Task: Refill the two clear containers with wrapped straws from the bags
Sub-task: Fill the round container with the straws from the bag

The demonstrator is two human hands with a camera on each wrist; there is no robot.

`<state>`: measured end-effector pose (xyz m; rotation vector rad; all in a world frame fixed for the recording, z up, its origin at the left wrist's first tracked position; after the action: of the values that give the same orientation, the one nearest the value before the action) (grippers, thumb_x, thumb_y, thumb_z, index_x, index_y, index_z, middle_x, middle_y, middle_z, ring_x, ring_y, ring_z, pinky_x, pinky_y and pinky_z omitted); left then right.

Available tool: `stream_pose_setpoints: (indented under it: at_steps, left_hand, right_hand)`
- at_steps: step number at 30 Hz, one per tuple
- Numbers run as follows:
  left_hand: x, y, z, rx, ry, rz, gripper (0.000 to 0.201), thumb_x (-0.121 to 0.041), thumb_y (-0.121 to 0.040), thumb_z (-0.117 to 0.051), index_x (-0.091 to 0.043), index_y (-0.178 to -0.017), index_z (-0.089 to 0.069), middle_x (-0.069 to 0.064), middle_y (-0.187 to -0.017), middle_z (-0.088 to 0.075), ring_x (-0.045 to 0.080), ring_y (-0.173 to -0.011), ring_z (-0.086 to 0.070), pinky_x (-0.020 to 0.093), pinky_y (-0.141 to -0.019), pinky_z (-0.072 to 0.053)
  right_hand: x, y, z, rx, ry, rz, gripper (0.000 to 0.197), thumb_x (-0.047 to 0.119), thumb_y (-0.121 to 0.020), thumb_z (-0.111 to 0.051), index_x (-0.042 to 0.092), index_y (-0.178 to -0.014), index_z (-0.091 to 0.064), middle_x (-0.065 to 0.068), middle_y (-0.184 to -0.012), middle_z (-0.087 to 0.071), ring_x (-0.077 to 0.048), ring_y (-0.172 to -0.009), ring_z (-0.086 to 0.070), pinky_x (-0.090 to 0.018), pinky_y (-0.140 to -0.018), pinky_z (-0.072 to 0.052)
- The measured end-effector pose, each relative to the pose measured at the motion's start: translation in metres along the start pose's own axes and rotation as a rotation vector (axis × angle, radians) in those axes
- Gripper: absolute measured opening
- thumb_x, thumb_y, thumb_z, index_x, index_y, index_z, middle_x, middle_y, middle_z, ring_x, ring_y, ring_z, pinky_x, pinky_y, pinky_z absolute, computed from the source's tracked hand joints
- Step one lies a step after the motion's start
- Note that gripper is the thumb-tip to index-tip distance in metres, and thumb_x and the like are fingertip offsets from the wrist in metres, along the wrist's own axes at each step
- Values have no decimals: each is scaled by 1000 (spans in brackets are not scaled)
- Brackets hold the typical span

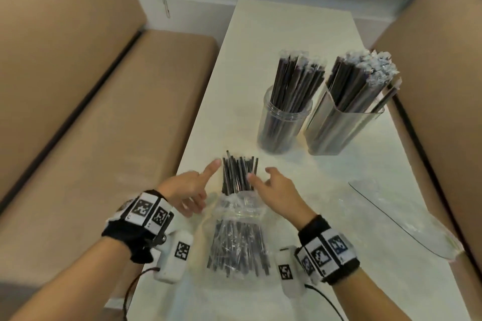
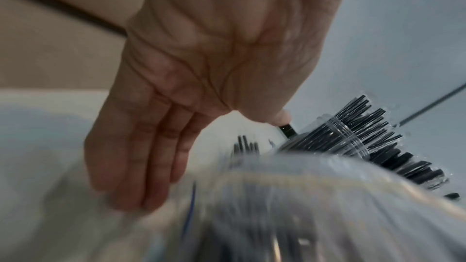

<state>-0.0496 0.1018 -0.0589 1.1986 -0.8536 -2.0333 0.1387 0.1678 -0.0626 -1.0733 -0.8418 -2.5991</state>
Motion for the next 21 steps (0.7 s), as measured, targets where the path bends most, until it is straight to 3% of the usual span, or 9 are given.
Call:
stream_pose_setpoints:
  at_steps: [3,5,8,11,12,15,17,19,21]
  left_hand:
    - [8,9,-30,142,48,-47,99,-89,-74,-7,-9,-85,-65,2,-59,-64,19,-58,-63,35,-77,-51]
    - [6,14,-43,169,165,-119,92,-86,-78,-7,-21,-107,-65,0,-62,-68,13,-60,-66,32,-78,-51]
    - [-3,28,-52,166,351,-308,69,-71,-90,-16,-29,-130,-54,2,-106,-75,-2,-74,-72,18,-79,-56]
    - [-6,45,-50,188,471,-543,52,-58,-91,-52,-30,-135,-51,-7,-131,-65,1,-115,-64,30,-106,-48]
    - [-6,50,-47,173,521,-604,61,-50,-84,-69,-30,-138,-46,-6,-136,-61,6,-119,-63,31,-106,-48]
    - [2,54,-34,58,598,-605,99,-26,-56,-87,-36,-140,-36,-3,-137,-51,14,-110,-65,26,-86,-56]
    - [-2,60,-34,44,465,-613,88,-23,-65,-89,-35,-137,-41,-6,-140,-52,10,-115,-65,26,-91,-54]
    - [-7,66,-38,42,297,-630,63,-26,-86,-76,-36,-138,-42,-16,-133,-58,-1,-118,-61,23,-99,-49]
    - [-14,75,-42,13,224,-672,51,-22,-95,-63,-37,-138,-41,-21,-122,-64,-13,-112,-59,17,-101,-47]
  right_hand:
    - [2,0,-18,35,-124,-8,39,56,-86,-64,19,-94,-60,10,-78,-60,-12,-77,-57,-20,-61,-40]
    - [7,-1,-24,69,-217,29,34,53,-82,-71,21,-79,-60,8,-69,-60,-10,-65,-58,-23,-62,-45]
    - [14,3,-27,92,-446,47,16,36,-83,-75,21,-88,-69,2,-86,-73,-12,-79,-69,-23,-72,-54]
    - [21,12,-16,7,-607,143,17,18,-88,-71,6,-100,-72,-8,-94,-76,-17,-83,-72,-24,-73,-57]
    - [25,16,-9,-43,-650,200,17,13,-90,-69,3,-103,-72,-10,-95,-76,-17,-83,-73,-23,-73,-58]
    - [36,24,13,-166,-752,315,11,6,-91,-65,4,-100,-71,-6,-89,-76,-12,-78,-73,-21,-68,-58]
    - [43,30,20,-216,-777,362,12,8,-92,-65,0,-99,-71,-10,-89,-76,-15,-80,-73,-23,-69,-58]
    - [49,33,22,-226,-798,377,18,12,-93,-64,-3,-103,-69,-18,-94,-74,-22,-87,-73,-30,-76,-59]
    - [53,37,22,-153,-838,400,24,19,-94,-62,1,-109,-66,-16,-96,-73,-22,-90,-71,-32,-80,-59]
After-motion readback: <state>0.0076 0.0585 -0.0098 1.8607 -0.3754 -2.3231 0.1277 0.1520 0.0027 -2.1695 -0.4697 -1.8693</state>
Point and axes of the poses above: each hand's wrist, its own y-axis away from the middle knuckle, its own z-axis out of the back of the hand, x = y × z, the point moved 3 cm from there along -y, towards the middle knuckle
